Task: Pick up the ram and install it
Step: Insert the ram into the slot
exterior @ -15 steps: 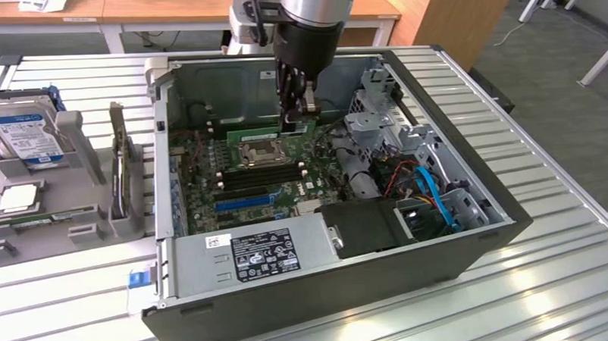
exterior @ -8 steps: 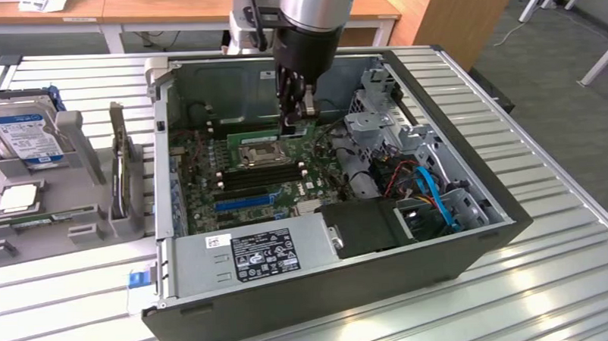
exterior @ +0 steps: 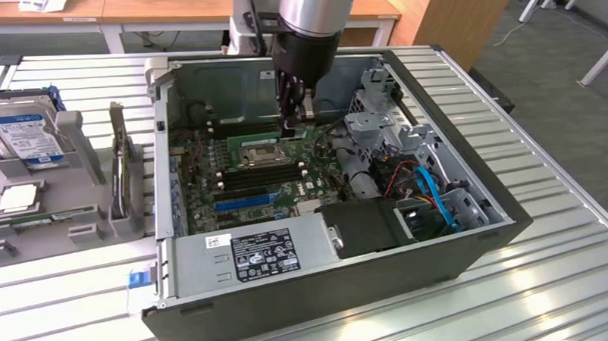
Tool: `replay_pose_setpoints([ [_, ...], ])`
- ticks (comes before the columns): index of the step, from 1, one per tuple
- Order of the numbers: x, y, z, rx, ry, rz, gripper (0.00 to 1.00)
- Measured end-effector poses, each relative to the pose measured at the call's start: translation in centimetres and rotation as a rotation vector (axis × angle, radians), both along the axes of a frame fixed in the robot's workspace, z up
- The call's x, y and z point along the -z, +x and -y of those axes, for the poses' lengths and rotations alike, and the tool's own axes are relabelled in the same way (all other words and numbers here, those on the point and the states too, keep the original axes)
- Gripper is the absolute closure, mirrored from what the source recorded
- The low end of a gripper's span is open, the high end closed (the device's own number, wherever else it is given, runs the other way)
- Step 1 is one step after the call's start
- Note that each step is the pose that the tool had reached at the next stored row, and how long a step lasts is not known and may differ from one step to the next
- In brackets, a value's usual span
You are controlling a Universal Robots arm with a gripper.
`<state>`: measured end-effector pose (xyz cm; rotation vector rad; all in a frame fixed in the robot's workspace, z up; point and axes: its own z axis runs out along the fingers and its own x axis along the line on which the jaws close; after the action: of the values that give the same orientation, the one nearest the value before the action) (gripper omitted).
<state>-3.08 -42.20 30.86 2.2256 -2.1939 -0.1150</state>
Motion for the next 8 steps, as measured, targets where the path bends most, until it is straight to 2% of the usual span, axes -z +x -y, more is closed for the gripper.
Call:
replay_pose_setpoints([
  [8,0.59,-0.03,0.00,0.000,0.0001,0.0002,0.88],
])
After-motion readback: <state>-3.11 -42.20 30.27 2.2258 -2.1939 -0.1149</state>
